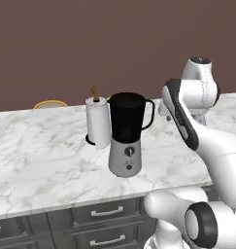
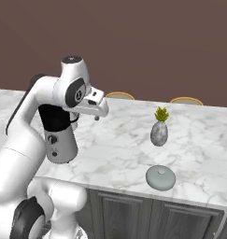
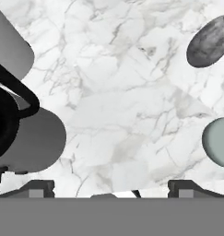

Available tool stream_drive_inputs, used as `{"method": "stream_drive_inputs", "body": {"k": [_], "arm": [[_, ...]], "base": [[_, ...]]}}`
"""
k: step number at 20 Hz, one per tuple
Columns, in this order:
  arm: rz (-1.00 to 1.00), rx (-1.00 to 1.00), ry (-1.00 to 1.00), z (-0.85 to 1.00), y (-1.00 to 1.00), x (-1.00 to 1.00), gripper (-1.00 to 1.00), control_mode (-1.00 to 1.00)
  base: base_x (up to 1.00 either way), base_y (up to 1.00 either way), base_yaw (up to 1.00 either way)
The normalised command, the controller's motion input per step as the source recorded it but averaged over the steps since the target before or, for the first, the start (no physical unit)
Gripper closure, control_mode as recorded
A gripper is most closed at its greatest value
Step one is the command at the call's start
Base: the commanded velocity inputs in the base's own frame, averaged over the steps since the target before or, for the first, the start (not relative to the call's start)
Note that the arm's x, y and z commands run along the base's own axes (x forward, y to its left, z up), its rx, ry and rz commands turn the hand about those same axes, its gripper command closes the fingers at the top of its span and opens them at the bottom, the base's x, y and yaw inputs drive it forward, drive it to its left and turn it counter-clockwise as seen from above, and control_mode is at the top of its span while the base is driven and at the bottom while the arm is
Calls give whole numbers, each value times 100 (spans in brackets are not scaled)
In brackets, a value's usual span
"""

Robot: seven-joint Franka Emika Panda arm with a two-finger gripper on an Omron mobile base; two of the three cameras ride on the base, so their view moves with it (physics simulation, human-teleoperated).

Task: Close the lid blender by securely placing the lid on top.

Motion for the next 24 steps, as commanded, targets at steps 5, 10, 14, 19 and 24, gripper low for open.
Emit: {"method": "stream_drive_inputs", "body": {"k": [5, 10, 14, 19, 24], "arm": [[-27, 18, 2, -25, -100, -67, -100, -100], [-43, 20, 11, -37, -100, -44, -100, -100], [-43, 18, 14, -64, -100, -24, -100, -100], [-35, 11, 8, -57, -90, -12, -100, -100], [-15, 1, 1, -33, -26, -15, -100, -100]], "base": [[0, 0, 0], [0, 0, 0], [0, 0, 0], [0, 0, 0], [0, 0, 0]]}}
